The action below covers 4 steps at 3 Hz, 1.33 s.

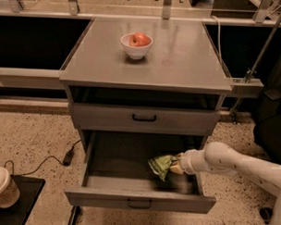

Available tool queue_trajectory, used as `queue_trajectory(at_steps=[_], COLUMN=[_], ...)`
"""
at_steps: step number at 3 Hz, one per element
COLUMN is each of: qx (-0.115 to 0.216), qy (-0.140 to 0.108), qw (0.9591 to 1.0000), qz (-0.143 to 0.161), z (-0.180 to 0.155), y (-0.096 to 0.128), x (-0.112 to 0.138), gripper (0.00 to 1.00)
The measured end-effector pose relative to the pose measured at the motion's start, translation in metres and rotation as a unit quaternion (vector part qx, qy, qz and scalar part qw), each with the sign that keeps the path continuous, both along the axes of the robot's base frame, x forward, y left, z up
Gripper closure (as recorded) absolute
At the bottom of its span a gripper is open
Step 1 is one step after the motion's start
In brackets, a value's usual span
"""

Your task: Place green jalapeno chip bag into middle drawer

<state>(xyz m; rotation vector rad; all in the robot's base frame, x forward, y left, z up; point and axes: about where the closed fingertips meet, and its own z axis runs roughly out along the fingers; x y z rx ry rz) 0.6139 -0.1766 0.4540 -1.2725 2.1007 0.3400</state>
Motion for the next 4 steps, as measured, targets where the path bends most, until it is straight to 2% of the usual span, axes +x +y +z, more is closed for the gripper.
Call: queue_trajectory(at_steps=[1,2,3,4], qx=[-0.003,-0.003,-0.003,-0.002], qy=[0.016,0.016,0.016,0.016], qw=[0.9996,0.9996,0.9996,0.9996], qz=[-0.021,-0.021,-0.021,-0.021], z=[-0.0576,-0.0576,-0.0576,-0.0577], y=[0.0089,0.009,0.009,0.009], x=[0.0188,0.0188,0.0188,0.0187], gripper=[1.0,1.0,0.82,0.57])
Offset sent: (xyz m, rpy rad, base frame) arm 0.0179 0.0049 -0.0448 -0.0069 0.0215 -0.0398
